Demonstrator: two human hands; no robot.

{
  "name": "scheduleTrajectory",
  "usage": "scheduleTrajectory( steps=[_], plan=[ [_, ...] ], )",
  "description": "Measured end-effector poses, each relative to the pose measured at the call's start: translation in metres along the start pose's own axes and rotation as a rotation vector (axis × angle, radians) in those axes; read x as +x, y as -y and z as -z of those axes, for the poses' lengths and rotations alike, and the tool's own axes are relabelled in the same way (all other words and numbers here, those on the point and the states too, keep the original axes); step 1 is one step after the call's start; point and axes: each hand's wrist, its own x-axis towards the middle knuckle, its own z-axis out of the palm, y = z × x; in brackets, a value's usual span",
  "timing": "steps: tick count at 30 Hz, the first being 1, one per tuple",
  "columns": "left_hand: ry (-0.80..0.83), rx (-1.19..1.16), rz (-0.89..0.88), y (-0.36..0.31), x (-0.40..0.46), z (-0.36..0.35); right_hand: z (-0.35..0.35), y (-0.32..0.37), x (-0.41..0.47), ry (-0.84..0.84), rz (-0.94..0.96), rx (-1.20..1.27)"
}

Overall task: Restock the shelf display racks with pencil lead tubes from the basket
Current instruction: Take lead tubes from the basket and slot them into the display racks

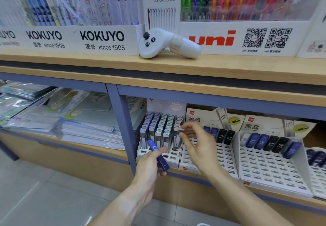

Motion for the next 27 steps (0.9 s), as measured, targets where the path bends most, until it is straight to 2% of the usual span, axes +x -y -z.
scheduleTrajectory(
  steps=[10, 20, 22, 25, 27],
  plan=[
    [0.003, -0.011, -0.065, 0.009, 0.009, 0.003, 0.001, 0.007, -0.010, 0.091, 0.074, -0.018],
    [-0.046, -0.105, -0.146, 0.006, -0.002, -0.003, -0.005, -0.002, -0.007, 0.072, -0.022, -0.149],
    [-0.051, -0.148, -0.144, 0.003, -0.004, -0.007, 0.002, 0.007, -0.019, 0.050, -0.142, -0.067],
    [-0.018, -0.174, -0.113, 0.003, -0.008, -0.014, 0.014, 0.019, -0.044, 0.038, -0.526, 0.357],
    [0.035, -0.164, -0.067, 0.008, -0.010, -0.021, 0.022, 0.019, -0.057, -0.038, -0.624, 0.519]
  ],
)
